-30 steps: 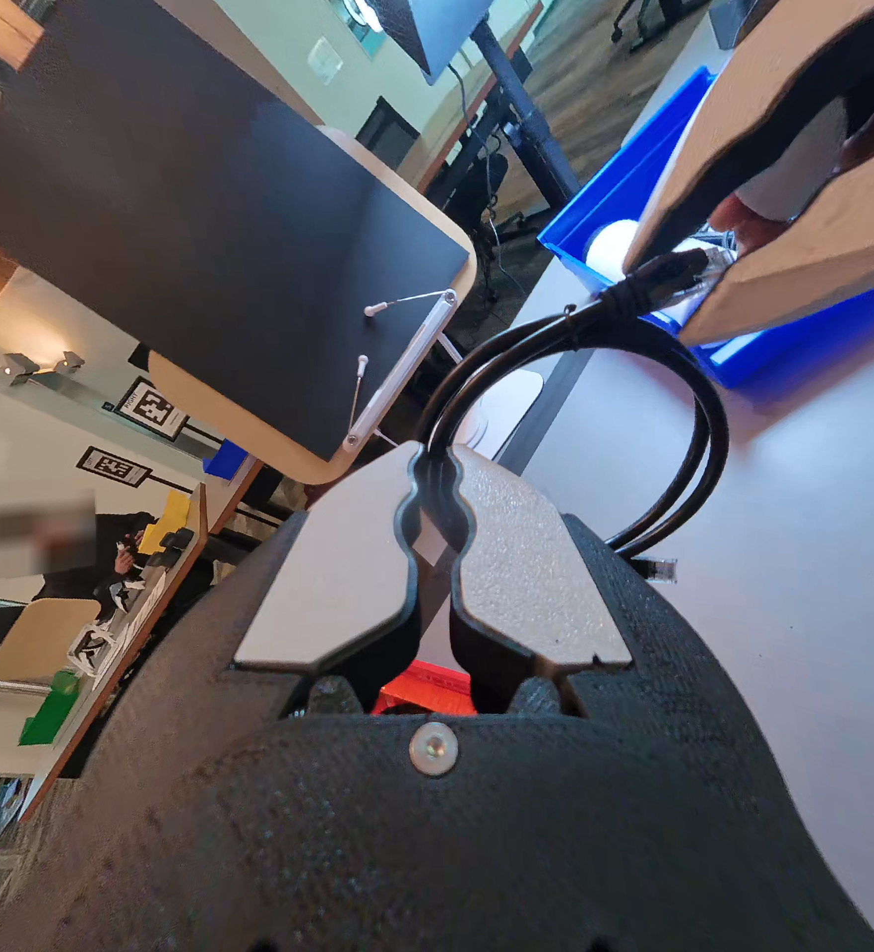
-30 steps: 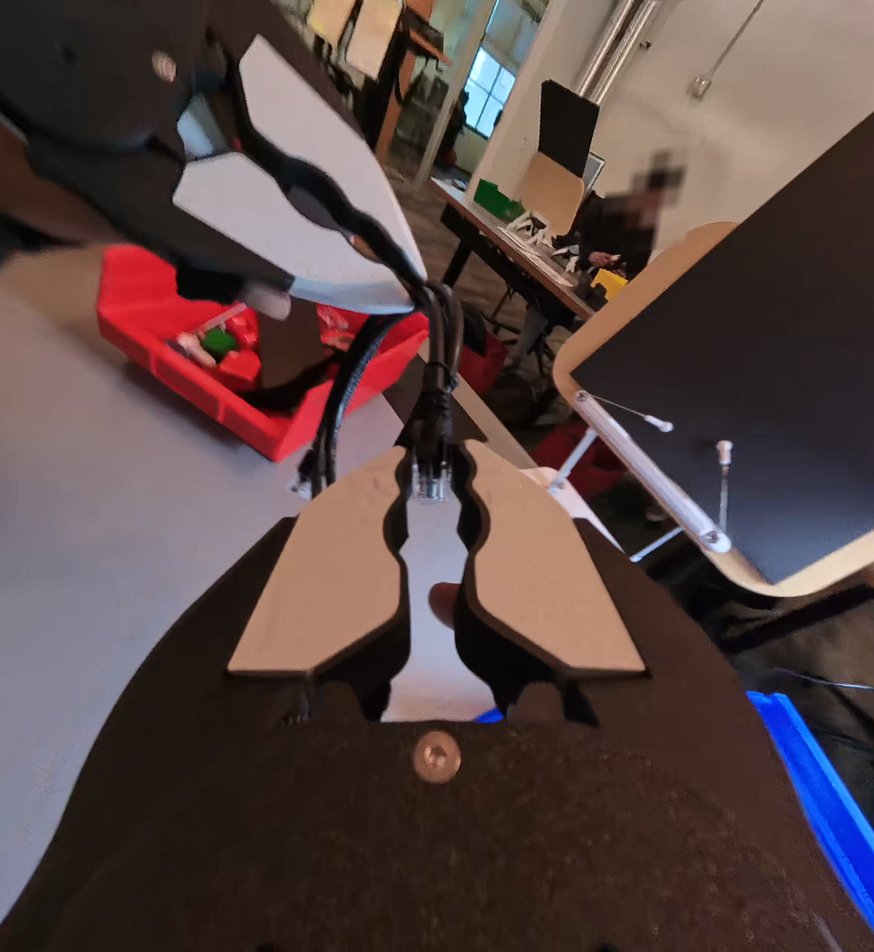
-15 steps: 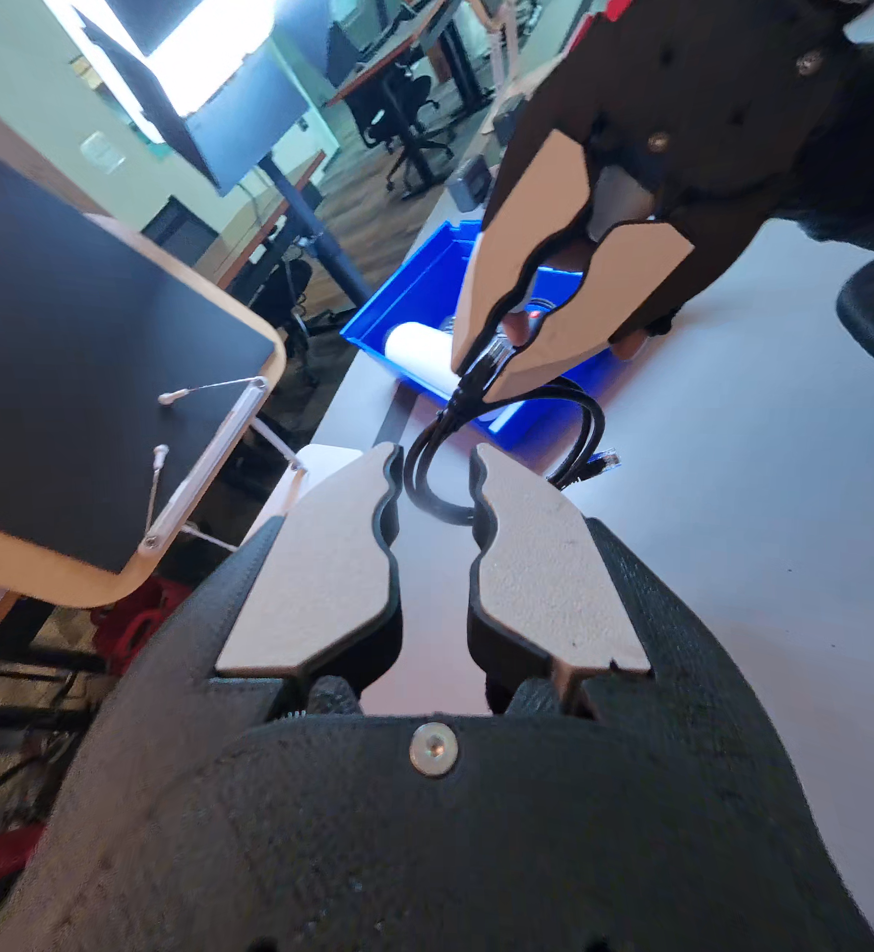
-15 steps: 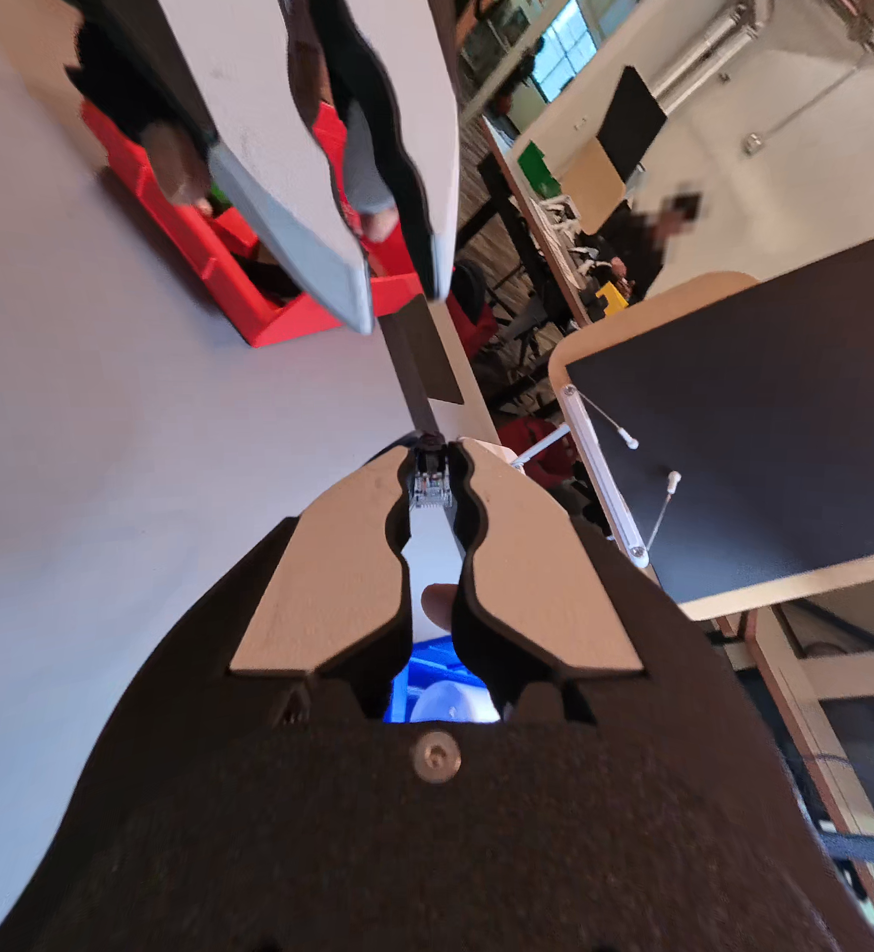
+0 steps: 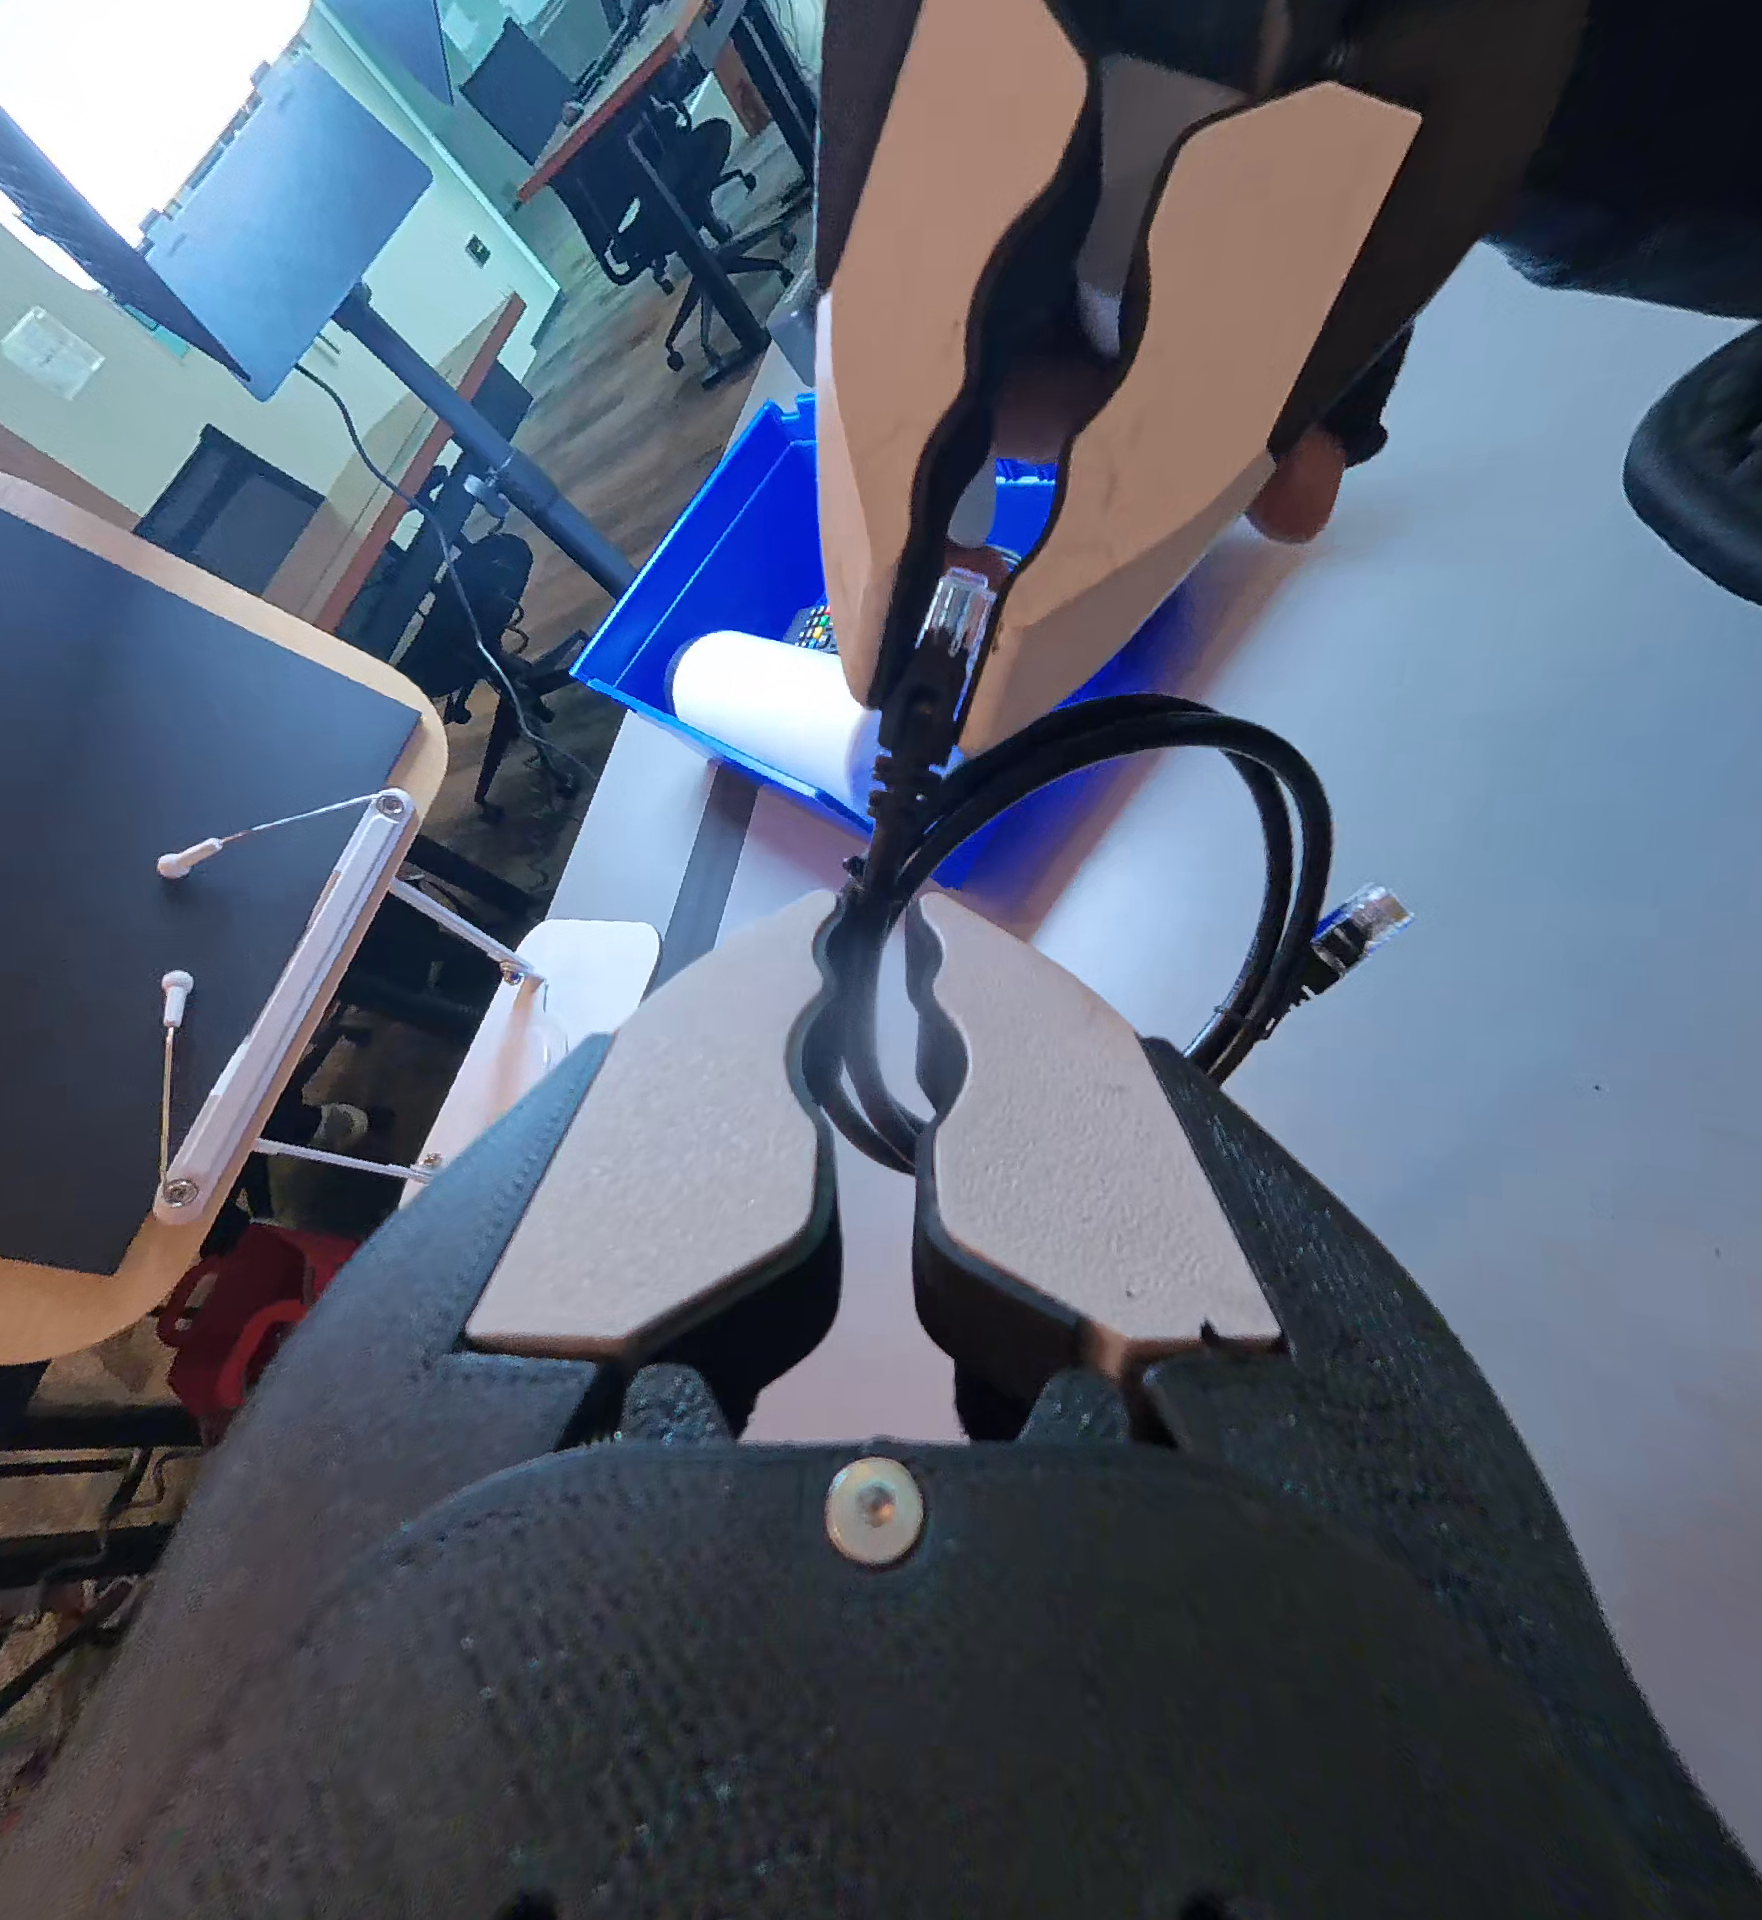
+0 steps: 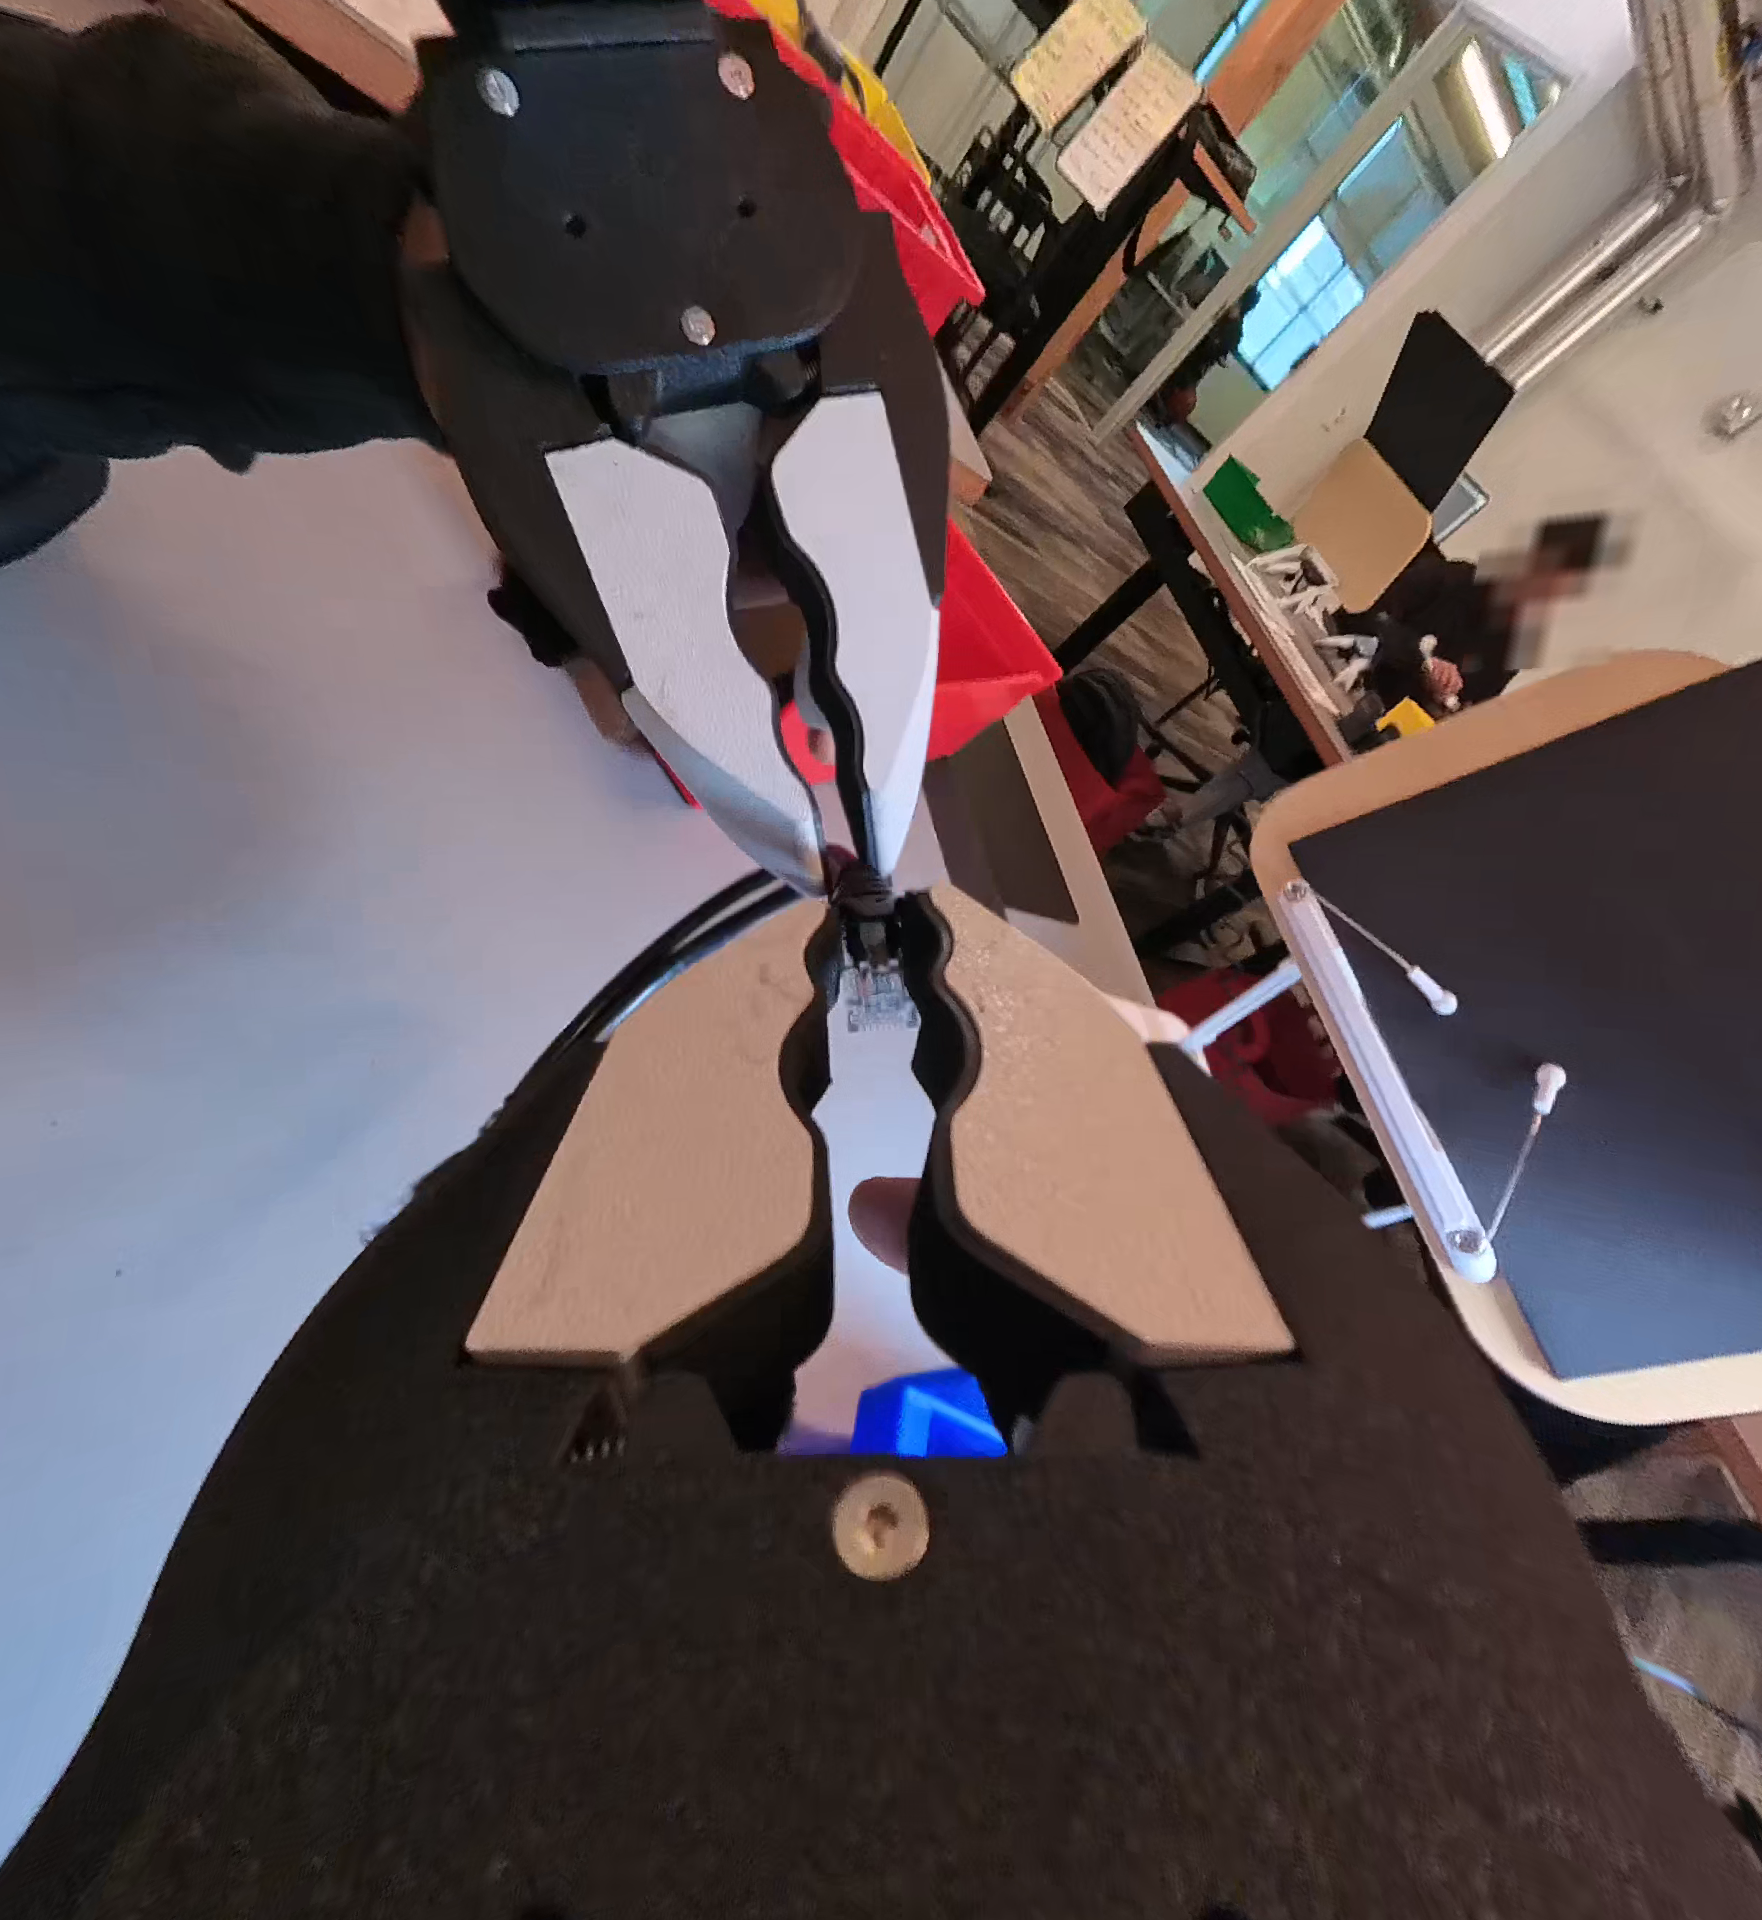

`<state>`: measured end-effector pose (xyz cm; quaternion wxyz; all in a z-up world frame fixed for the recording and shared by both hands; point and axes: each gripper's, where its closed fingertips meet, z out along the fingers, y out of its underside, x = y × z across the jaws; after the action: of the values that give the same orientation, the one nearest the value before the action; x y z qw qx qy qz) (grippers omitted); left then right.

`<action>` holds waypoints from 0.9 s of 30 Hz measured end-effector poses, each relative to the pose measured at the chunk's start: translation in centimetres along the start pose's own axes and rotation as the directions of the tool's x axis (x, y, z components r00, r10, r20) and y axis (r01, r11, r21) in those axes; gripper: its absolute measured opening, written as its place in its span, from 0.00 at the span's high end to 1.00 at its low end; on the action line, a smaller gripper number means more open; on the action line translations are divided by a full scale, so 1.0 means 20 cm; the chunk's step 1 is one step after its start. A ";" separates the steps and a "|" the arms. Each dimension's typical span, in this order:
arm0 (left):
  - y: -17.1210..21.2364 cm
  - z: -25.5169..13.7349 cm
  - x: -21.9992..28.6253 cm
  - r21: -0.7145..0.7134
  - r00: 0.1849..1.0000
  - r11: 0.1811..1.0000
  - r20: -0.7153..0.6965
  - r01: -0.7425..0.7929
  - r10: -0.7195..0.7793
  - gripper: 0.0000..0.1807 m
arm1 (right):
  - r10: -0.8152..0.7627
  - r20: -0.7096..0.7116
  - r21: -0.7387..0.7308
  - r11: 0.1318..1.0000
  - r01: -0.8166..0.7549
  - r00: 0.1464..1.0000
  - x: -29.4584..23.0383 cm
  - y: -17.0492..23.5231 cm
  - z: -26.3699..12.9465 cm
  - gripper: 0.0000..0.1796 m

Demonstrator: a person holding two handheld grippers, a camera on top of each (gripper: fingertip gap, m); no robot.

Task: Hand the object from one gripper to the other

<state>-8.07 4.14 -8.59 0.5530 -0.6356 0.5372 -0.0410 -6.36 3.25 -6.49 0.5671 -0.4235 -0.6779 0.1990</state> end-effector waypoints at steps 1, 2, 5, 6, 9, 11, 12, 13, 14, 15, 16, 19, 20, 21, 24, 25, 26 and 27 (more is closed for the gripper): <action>0.01 0.01 0.00 -0.009 1.000 1.000 0.004 0.017 -0.017 0.96 | 0.001 0.002 -0.032 0.999 -0.001 1.000 0.00 0.03 0.00 0.94; 0.02 0.03 0.00 -0.022 1.000 0.999 0.004 0.030 -0.030 0.97 | 0.000 0.006 -0.070 0.998 0.000 1.000 0.01 0.07 0.00 0.93; 0.07 0.08 0.02 -0.086 0.998 0.995 -0.003 0.059 -0.060 0.97 | -0.022 -0.001 -0.190 0.982 0.022 1.000 0.01 0.18 0.02 0.93; 0.09 0.09 0.02 -0.108 0.998 0.992 -0.007 0.067 -0.068 0.97 | -0.046 -0.008 -0.237 0.971 0.043 0.999 0.01 0.22 0.03 0.93; 0.13 0.09 0.04 -0.177 0.996 0.980 -0.013 0.089 -0.093 0.97 | -0.134 -0.021 -0.347 0.930 0.119 0.991 0.00 0.27 0.06 0.92; 0.14 0.09 0.05 -0.212 0.995 0.973 -0.018 0.092 -0.098 0.97 | -0.184 -0.013 -0.402 0.901 0.163 0.983 -0.02 0.29 0.08 0.91; 0.15 0.09 0.05 -0.217 0.994 0.972 -0.024 0.096 -0.104 0.97 | -0.220 -0.010 -0.431 0.881 0.194 0.976 -0.02 0.30 0.09 0.91; 0.14 0.09 0.06 -0.219 0.993 0.970 -0.037 0.102 -0.113 0.97 | -0.245 -0.002 -0.454 0.864 0.217 0.969 -0.03 0.32 0.10 0.91; 0.14 0.08 0.07 -0.213 0.991 0.971 -0.050 0.108 -0.121 0.97 | -0.263 -0.001 -0.467 0.853 0.232 0.965 -0.03 0.33 0.12 0.91; 0.13 0.08 0.07 -0.206 0.990 0.972 -0.055 0.116 -0.130 0.97 | -0.282 -0.018 -0.466 0.851 0.242 0.959 -0.02 0.33 0.13 0.91; 0.13 0.08 0.07 -0.203 0.988 0.971 -0.059 0.125 -0.140 0.97 | -0.292 -0.030 -0.460 0.853 0.246 0.956 -0.02 0.33 0.14 0.92; 0.11 0.05 0.06 -0.176 0.985 0.974 -0.062 0.145 -0.158 0.97 | -0.297 -0.065 -0.423 0.873 0.243 0.953 0.00 0.30 0.15 0.92; 0.10 0.05 0.05 -0.162 0.985 0.975 -0.058 0.153 -0.164 0.97 | -0.290 -0.078 -0.403 0.884 0.236 0.954 0.01 0.29 0.15 0.92; 0.10 0.04 0.04 -0.147 0.984 0.976 -0.056 0.161 -0.170 0.97 | -0.280 -0.089 -0.383 0.895 0.226 0.956 0.02 0.28 0.14 0.92; 0.07 0.02 0.01 -0.087 0.980 0.980 -0.061 0.181 -0.187 0.97 | -0.265 -0.109 -0.323 0.921 0.218 0.958 0.04 0.24 0.12 0.93; 0.06 0.01 0.01 -0.072 0.979 0.980 -0.067 0.187 -0.192 0.97 | -0.259 -0.106 -0.308 0.926 0.216 0.960 0.04 0.23 0.12 0.93; 0.05 0.01 0.01 -0.061 0.979 0.980 -0.070 0.189 -0.193 0.96 | -0.253 -0.102 -0.299 0.930 0.213 0.962 0.04 0.23 0.12 0.93; 0.05 0.01 0.01 -0.059 0.980 0.981 -0.071 0.184 -0.188 0.95 | -0.251 -0.096 -0.293 0.932 0.214 0.963 0.03 0.23 0.11 0.93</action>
<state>-8.49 4.38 -9.63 0.5090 -0.6953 0.4969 -0.1027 -6.86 6.86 -10.14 0.5645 -0.4284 -0.7056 0.0039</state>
